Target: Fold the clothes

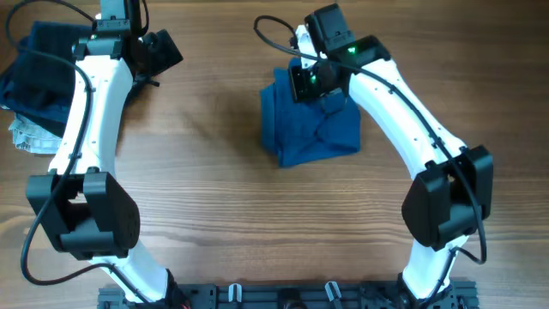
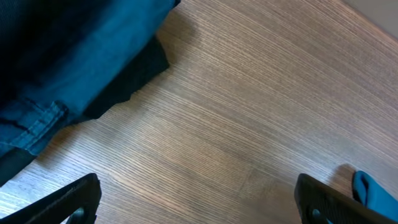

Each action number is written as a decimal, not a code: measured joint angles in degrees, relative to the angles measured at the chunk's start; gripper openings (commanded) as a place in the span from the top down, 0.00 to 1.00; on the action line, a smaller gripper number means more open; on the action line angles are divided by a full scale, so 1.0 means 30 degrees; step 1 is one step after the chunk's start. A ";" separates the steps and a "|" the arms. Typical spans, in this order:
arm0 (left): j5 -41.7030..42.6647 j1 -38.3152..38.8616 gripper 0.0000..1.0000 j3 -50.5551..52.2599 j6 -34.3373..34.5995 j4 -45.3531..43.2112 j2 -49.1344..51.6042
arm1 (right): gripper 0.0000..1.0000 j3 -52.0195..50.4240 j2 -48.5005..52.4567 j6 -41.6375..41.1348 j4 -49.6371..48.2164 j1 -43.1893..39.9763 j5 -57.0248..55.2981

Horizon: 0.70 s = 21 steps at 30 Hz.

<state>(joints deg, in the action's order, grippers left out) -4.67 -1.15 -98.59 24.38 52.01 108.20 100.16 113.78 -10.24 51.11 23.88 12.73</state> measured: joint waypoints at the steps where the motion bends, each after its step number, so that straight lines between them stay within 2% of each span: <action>1: 0.0000 0.0000 0.00 0.0000 0.0000 0.0000 0.0000 | 0.96 -0.0102 0.0000 -0.0007 -0.0131 -0.0007 -0.0109; 11: 0.0000 0.0000 0.00 0.0000 0.0000 -0.0007 0.0000 | 0.96 -0.0707 0.2142 -0.0546 -0.1931 0.1093 0.0619; 14: 0.0000 0.0000 0.00 0.0000 0.0000 0.0000 0.0000 | 0.93 -0.0743 0.2834 -0.1144 -0.2667 0.1501 0.0750; 15: 0.0000 0.0000 0.00 0.0000 0.0000 0.0000 0.0000 | 0.80 -0.0765 0.3038 -0.1370 -0.3038 0.1537 0.0758; 17: 0.0000 0.0000 0.00 0.0000 0.0000 0.0000 0.0000 | 0.64 -0.0772 0.3293 -0.1727 -0.3585 0.1530 0.0787; 18: 0.0000 0.0000 0.00 0.0000 0.0000 0.0000 0.0000 | 0.38 -0.0772 0.3373 -0.2251 -0.3861 0.1530 0.0845; 20: 0.0000 0.0000 0.00 0.0000 -0.0007 -0.0007 0.0000 | 0.32 -0.0772 0.3381 -0.2725 -0.4510 0.1530 0.1654; 21: 0.0000 0.0000 0.00 0.0000 0.0000 -0.0007 0.0000 | 0.33 -0.0772 0.3402 -0.2324 -0.5268 0.1523 0.2892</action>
<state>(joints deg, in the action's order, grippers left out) -4.67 -1.15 -98.59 24.38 51.99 108.20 97.84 123.98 -17.21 35.31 28.45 21.41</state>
